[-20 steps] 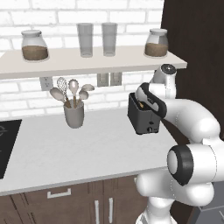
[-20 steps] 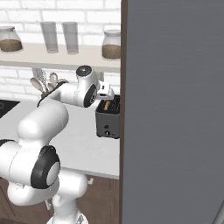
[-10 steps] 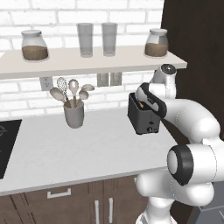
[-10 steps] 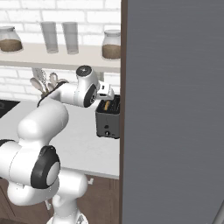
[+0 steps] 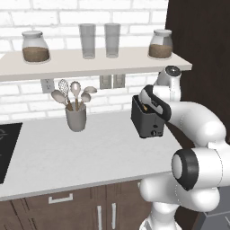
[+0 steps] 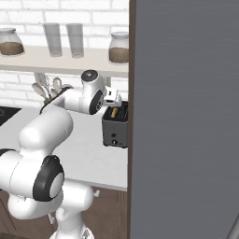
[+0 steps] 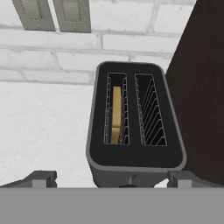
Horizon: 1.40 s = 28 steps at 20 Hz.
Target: Start the toaster. Once the lever pops up, take the bread to the plate on the dining counter.
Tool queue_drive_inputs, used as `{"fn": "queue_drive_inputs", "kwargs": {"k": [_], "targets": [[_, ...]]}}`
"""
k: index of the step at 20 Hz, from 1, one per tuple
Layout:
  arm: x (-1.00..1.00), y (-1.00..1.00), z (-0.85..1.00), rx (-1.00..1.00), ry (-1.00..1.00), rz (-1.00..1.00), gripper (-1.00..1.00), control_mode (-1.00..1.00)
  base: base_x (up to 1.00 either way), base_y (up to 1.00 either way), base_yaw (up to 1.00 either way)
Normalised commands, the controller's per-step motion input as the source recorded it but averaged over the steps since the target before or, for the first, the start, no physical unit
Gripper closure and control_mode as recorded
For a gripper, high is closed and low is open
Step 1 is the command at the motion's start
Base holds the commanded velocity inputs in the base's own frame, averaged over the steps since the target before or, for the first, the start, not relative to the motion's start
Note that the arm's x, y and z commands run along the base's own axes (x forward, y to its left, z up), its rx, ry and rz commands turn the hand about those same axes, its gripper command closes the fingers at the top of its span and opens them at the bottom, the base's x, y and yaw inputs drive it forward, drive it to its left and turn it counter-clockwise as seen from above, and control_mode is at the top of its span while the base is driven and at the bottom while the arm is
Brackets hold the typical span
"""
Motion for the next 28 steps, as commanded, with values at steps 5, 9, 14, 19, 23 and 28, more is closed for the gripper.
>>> {"fn": "queue_drive_inputs", "kwargs": {"k": [5, 9, 14, 19, 23, 28], "targets": [[0.00, 0.00, 0.00, 0.00, 0.00, 0.00, -1.00, -1.00, 0.00, 0.00, 0.00], [0.00, 0.00, 0.00, 0.00, 0.00, 0.00, -1.00, -1.00, 0.00, 0.00, 0.00], [0.00, 0.00, 0.00, 0.00, 0.00, 0.00, -1.00, -1.00, 0.00, 0.00, 0.00], [0.00, 0.00, 0.00, 0.00, 0.00, 0.00, -1.00, -1.00, 0.00, 0.00, 0.00], [0.00, 0.00, 0.00, 0.00, 0.00, 0.00, -1.00, -1.00, 0.00, 0.00, 0.00], [0.00, 0.00, 0.00, 0.00, 0.00, 0.00, -1.00, -1.00, 0.00, 0.00, 0.00]]}}
